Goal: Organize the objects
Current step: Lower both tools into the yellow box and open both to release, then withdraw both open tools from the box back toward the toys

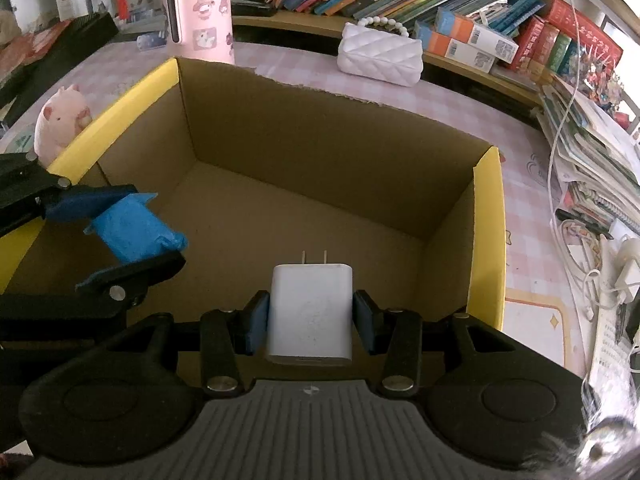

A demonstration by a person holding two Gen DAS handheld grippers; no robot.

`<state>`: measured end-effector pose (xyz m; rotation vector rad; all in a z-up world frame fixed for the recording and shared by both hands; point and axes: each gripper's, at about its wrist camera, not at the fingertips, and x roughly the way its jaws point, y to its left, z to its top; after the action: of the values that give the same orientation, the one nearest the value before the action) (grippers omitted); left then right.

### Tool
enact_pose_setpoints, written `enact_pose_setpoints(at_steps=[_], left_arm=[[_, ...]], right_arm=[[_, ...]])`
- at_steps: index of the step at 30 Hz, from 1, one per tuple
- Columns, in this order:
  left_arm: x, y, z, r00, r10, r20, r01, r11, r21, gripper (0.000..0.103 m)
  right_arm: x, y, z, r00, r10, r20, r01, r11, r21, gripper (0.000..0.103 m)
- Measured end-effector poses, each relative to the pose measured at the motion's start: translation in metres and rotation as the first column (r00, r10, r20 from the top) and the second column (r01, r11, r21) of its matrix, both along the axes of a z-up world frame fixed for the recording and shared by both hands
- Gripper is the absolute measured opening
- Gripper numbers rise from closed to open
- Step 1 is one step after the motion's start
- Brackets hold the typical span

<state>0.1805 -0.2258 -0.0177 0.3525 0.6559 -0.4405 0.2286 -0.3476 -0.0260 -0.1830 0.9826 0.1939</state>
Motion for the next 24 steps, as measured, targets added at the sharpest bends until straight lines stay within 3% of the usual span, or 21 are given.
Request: enact_pose_setpoints(at_steps=[2,6,10,13,16,24], left_arm=[[-0.004,0.002,0.004,1.0,0.001,0.019,-0.001,1.0,-0.01,0.057],[-0.015,0.008,0.017,0.998,0.009,0.059,-0.006,0.999,-0.054,0.063],[-0.028,0.016,0.032,0.994,0.036,0.105,-0.026,0.995,-0.098,0.07],[-0.041,0.026,0.043,0.988,0.071,0.138,-0.051,0.988,-0.146,0.079],[-0.053,0.037,0.05,0.983,0.101,0.154,-0.071,0.98,-0.187,0.081],[-0.079,0.061,0.05,0.982,0.118,0.15,-0.082,0.97,-0.227,0.084]], right_arm=[[-0.003,-0.002,0.004,0.999,-0.014,0.031,0.014,1.0,0.021,0.043],[-0.013,-0.007,0.015,0.995,-0.069,0.079,0.062,0.995,0.084,0.043],[-0.032,-0.01,0.036,0.971,-0.151,0.183,0.129,0.983,0.128,0.043],[-0.052,-0.013,0.053,0.933,-0.236,0.272,0.195,0.966,0.17,0.046],[-0.073,-0.016,0.063,0.882,-0.328,0.339,0.272,0.941,0.203,0.048],[-0.129,-0.013,0.065,0.767,-0.498,0.405,0.444,0.867,0.225,0.051]])
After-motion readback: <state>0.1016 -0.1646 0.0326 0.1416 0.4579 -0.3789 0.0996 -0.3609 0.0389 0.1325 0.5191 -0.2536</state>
